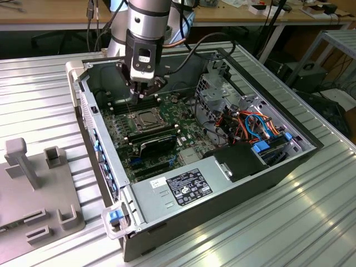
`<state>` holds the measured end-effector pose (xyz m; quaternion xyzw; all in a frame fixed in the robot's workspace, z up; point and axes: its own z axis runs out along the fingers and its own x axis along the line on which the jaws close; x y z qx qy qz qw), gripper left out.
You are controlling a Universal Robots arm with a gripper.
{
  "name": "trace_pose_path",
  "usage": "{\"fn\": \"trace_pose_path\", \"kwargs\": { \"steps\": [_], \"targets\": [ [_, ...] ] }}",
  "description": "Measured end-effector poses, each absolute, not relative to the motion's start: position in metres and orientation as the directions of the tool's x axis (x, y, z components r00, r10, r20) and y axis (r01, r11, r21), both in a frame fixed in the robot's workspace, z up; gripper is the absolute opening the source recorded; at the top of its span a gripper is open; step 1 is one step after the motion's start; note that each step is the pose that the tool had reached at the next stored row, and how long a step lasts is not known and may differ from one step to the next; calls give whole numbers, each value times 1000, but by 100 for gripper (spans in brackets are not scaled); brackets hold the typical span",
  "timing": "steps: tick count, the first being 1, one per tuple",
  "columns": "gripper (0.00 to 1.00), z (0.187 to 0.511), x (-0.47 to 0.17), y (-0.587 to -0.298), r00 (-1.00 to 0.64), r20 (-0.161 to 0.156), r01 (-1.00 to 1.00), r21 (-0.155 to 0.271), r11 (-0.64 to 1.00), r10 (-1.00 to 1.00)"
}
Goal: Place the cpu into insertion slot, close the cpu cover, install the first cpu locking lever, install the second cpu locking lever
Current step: 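Install the first cpu locking lever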
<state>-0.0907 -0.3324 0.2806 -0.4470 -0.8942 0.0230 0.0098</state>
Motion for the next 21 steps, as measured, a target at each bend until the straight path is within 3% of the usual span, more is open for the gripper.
{"fn": "trace_pose_path", "kwargs": {
  "steps": [21],
  "targets": [
    [11, 280, -122, -332, -738, -2, 674, -49, 737, 674]
  ]
}}
